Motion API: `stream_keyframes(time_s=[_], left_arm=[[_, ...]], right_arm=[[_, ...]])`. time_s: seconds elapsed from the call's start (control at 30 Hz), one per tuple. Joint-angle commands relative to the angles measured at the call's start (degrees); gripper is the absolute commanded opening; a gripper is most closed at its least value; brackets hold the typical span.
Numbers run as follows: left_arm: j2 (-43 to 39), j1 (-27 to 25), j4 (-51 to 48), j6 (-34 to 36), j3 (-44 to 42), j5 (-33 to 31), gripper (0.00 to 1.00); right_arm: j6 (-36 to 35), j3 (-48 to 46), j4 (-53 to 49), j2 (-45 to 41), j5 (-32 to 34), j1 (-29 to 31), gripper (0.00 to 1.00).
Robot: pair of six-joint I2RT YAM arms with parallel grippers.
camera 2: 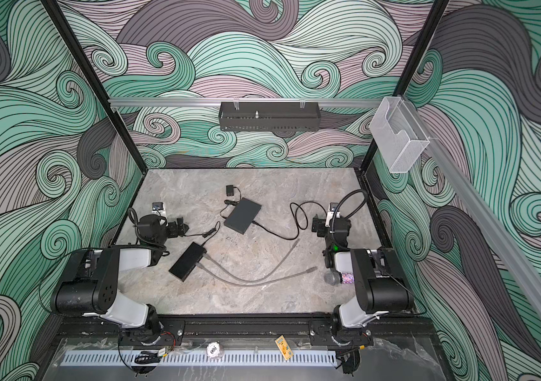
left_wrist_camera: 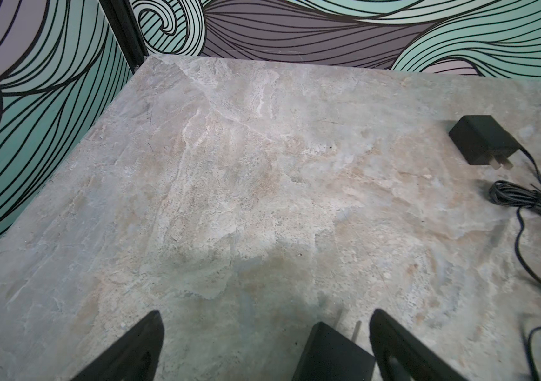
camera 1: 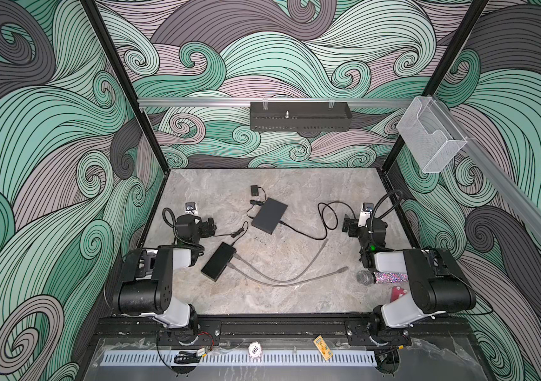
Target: Insert the plug into the switch port
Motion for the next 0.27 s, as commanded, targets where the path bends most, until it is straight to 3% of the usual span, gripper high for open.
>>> stream_keyframes(time_s=[0.0, 0.23], left_arm=[[0.1, 0.2, -0.4, -0.5, 1.3, 0.9, 0.99], [0.1, 0.2, -0.5, -0.5, 1.3, 0.9, 0.99]], right_arm=[[0.4, 0.2, -0.5, -0.3, 0.7, 0.4, 0.99], [0.4, -0.3, 0.3, -0.6, 0.9, 0.5, 0.99]])
